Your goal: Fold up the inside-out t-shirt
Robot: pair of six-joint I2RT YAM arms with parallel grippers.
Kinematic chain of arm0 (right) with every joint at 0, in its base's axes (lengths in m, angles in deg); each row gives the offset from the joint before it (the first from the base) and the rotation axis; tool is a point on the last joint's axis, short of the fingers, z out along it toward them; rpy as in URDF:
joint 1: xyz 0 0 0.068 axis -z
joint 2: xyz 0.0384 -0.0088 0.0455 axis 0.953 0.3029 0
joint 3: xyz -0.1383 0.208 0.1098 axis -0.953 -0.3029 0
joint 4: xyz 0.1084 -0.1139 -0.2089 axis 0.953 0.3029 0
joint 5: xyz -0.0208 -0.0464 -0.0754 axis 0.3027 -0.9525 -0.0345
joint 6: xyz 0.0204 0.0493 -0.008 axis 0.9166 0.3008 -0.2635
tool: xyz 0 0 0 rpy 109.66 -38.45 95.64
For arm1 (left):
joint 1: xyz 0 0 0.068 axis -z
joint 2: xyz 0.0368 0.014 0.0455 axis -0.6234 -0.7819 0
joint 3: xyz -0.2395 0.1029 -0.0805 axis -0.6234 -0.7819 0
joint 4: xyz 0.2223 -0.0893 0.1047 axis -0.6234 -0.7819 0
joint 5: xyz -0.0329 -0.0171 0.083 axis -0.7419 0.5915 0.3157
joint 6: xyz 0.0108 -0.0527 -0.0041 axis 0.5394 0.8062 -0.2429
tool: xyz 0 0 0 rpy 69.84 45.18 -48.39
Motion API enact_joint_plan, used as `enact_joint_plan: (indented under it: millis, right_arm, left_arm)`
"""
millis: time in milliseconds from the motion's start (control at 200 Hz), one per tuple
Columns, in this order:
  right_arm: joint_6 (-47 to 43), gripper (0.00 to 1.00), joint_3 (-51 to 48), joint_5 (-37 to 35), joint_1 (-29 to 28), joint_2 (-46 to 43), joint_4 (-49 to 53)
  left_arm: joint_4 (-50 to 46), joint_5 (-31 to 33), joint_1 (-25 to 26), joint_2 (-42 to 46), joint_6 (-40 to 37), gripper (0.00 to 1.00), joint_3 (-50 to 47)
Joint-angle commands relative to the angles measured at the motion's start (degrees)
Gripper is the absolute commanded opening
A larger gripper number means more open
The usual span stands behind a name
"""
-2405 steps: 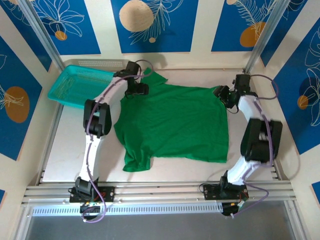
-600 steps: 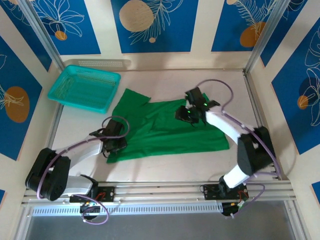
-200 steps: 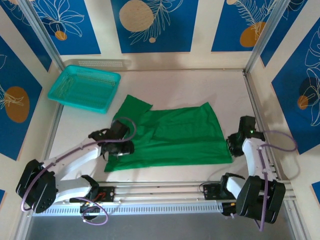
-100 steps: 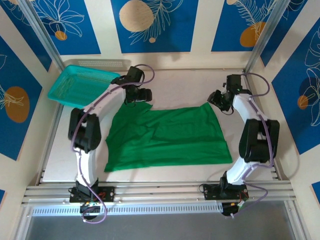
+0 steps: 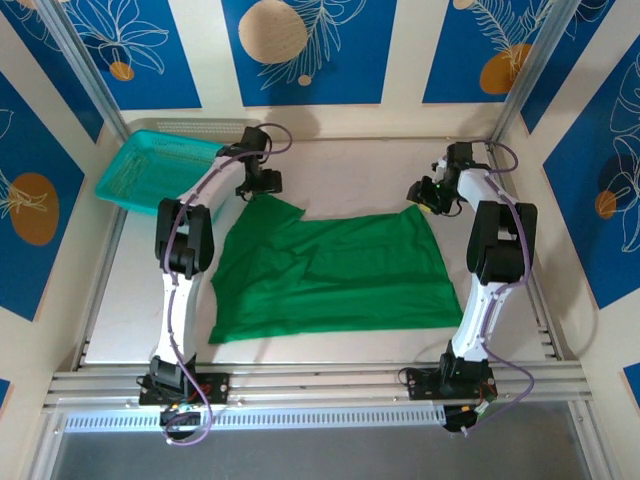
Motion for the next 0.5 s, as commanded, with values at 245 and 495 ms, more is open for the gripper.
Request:
enact_joint_plan:
  millis: [245,495]
  right_arm:
    - [0.9,0.45,3.0,0.5,0.6,3.5,2.8]
    - [2.4,0.45,5.8,3.5,0.9,3.7,3.1]
  left_arm:
    - [-3.4,-3.6,-1.8,-10.7,1.6,0.81,9.2]
    - [-2.3,-13.3,-2.3,-13.7,-0.5,0.30,11.2]
